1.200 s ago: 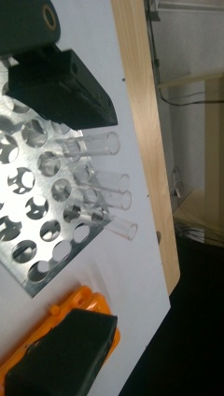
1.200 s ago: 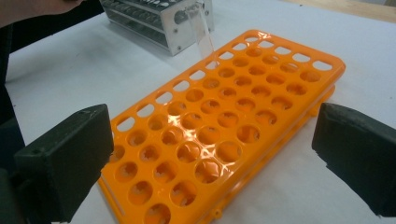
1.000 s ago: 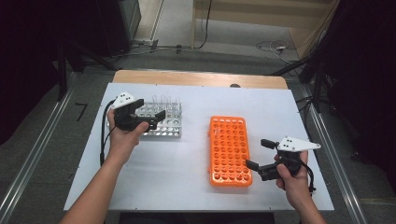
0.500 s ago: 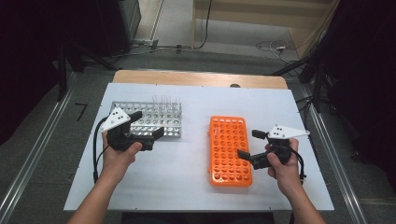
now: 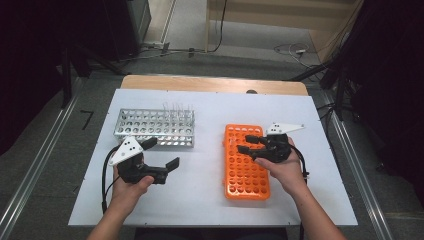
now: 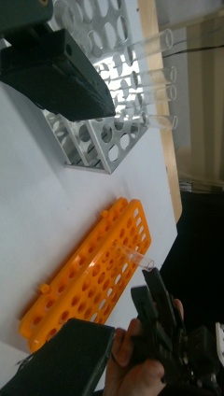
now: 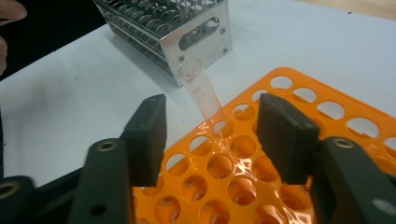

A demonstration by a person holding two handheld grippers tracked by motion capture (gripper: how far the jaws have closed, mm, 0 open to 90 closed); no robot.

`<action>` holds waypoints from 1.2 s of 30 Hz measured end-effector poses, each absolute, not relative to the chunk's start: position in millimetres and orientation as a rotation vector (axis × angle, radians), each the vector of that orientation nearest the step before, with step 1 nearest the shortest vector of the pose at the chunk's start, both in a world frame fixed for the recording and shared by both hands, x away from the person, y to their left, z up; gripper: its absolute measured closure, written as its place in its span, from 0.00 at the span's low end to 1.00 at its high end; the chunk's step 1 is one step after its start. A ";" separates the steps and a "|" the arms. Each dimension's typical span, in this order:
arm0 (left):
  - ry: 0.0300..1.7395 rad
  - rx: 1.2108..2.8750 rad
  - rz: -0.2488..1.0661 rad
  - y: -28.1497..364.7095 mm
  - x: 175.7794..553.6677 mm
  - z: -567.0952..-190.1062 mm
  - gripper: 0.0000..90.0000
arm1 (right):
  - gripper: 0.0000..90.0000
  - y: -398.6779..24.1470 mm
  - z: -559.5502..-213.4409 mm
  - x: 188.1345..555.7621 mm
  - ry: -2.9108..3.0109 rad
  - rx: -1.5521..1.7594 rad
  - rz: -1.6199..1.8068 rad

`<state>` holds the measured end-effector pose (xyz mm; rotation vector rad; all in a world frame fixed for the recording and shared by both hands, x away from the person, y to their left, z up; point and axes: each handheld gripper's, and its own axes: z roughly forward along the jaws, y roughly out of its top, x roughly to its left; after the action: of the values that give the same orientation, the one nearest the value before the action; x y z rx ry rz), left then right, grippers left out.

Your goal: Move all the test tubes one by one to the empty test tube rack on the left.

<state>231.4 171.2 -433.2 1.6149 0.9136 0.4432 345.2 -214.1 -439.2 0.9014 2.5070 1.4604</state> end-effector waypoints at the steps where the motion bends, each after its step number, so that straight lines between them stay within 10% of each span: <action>1: 0.913 1.614 0.442 170.5 230.8 -434.4 0.00 | 0.52 -211.1 -441.1 347.4 2.518 0.899 1.456; 10: 0.909 1.641 0.425 162.9 230.2 -441.1 0.00 | 0.74 -184.0 -456.7 357.7 2.590 0.853 1.264; 36: 0.844 1.715 0.346 142.7 235.1 -445.4 0.00 | 0.83 -187.7 -439.6 350.1 2.456 0.853 1.336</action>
<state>235.1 142.7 -445.4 1.7154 0.8439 0.3458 350.1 -187.7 -439.6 0.8529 2.4564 1.3362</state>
